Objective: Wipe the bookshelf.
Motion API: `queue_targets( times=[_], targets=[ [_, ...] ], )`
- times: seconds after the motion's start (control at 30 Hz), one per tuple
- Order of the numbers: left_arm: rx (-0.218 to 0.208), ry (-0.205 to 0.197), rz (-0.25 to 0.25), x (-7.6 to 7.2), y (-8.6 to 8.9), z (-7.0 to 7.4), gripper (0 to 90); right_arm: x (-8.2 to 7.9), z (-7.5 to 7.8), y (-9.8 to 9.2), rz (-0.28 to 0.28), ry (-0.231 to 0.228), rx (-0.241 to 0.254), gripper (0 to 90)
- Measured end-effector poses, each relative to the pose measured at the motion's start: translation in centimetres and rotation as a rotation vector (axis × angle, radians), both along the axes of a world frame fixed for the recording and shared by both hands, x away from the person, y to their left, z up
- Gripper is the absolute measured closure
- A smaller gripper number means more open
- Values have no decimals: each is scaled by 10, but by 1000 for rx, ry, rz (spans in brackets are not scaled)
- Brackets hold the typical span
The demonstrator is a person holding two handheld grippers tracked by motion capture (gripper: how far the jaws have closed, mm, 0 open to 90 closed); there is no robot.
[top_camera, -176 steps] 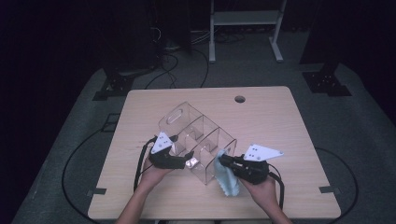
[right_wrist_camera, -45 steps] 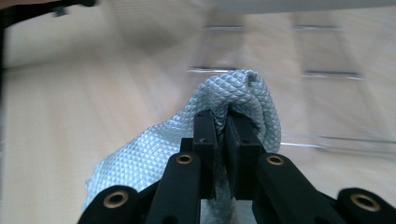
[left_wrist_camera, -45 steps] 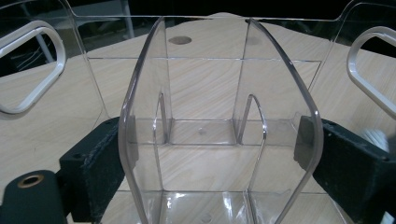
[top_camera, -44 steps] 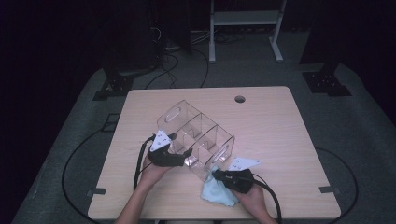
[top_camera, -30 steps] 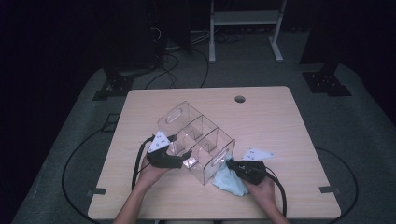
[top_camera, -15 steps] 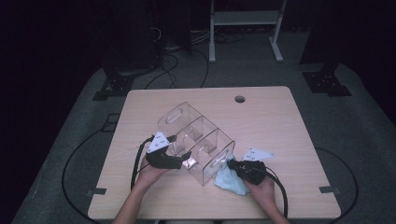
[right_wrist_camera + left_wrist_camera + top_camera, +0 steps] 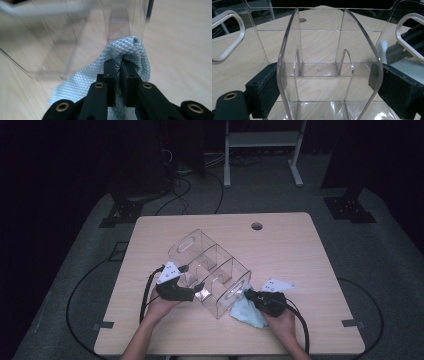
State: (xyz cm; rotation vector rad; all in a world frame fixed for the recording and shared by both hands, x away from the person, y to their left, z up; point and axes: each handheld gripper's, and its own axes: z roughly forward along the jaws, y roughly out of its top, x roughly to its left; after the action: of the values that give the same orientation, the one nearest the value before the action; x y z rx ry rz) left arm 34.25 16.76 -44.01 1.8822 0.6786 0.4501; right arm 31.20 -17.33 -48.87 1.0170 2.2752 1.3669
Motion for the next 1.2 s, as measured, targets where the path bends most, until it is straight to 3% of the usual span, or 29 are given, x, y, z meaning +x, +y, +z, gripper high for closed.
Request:
queue_targets(
  times=[0.2, 0.43, 0.63, 0.83, 1.0, 1.07, 1.2],
  targets=[
    [2, -1, 0, 0, 0, 0, 106, -8, 28, -3, -2, -99, 59, 831],
    [4, -5, 4, 0, -1, 0, 103, -4, 6, 0, -2, -34, 16, 831],
    [3, -7, 5, 0, -1, 0, 102, -10, 34, -6, -7, -124, 96, 831],
    [9, -10, 7, 0, -2, 0, 101, -7, 23, -2, 3, -78, 64, 832],
    [9, -7, 8, 0, -2, 0, 100, -11, 42, -5, 5, -142, 104, 832],
    [9, -7, 7, 0, -2, 0, 101, -11, 43, -5, 5, -149, 103, 832],
    [10, -5, 8, 0, -2, 0, 100, -6, 33, -6, 0, -100, 90, 831]
  ],
)
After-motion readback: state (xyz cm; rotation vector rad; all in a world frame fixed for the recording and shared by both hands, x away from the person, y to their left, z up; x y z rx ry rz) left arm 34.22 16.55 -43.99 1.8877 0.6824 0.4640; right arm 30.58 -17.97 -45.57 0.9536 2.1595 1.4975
